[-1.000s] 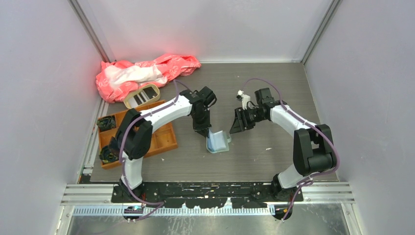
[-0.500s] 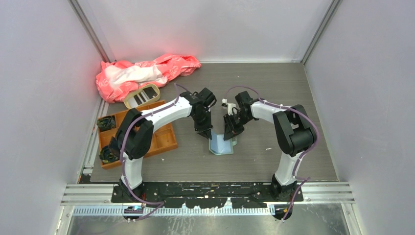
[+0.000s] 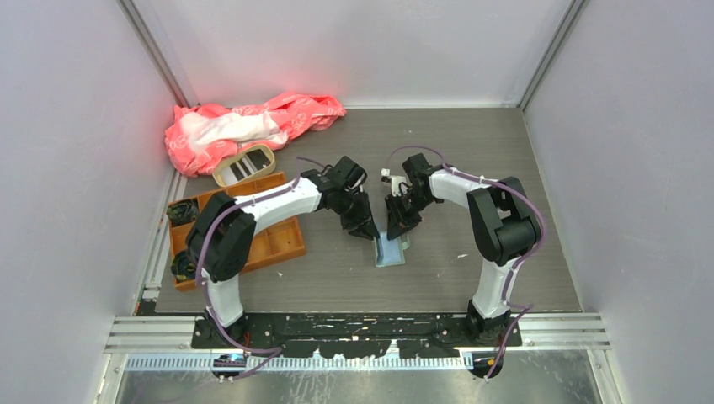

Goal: Put the credit cards into the card holder
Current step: Open the card holder at the center of the board.

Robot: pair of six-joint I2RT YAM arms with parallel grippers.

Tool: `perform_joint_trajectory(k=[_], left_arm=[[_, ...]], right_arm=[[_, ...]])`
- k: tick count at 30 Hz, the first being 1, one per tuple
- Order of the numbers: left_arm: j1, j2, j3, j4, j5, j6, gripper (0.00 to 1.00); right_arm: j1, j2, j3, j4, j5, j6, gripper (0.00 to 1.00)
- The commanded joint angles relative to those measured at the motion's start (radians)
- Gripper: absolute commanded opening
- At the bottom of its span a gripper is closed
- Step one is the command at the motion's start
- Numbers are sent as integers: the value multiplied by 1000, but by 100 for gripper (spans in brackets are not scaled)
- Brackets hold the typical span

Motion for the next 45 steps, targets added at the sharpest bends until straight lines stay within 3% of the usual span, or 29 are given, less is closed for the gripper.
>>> perform_joint_trajectory(k=[1,9,15,21,27,31,33,40,45], left_arm=[[6,-88,-27,103,52,-49,23],[6,-85,-36,61,24,-42,21],[6,-76,-30,-2,-15,-6,4],[6,-97,-53,-32,-53,11,0],[6,-142,-142,72,-49,-17,0],[6,-170,-203,153,-41,-38,0],[6,-180,-223,179,-39,-47,0],[6,-225,-296,258,-52,-66,0],[5,-264,-358,307,-76,-71,0]], right_arm=[[1,8,20,-21,35,-28,20],[1,4,18,-23,25,-35,20],[0,-13,12,-22,19,-42,21],[-46,-78,20,-43,49,-88,33],[-154,-226,-12,-64,-34,-168,39],[-140,-321,-92,-36,-210,-187,39],[-95,-334,-110,-30,-222,-196,37],[62,-192,-71,-32,-75,-165,27],[91,-91,-21,-60,-5,-153,23]])
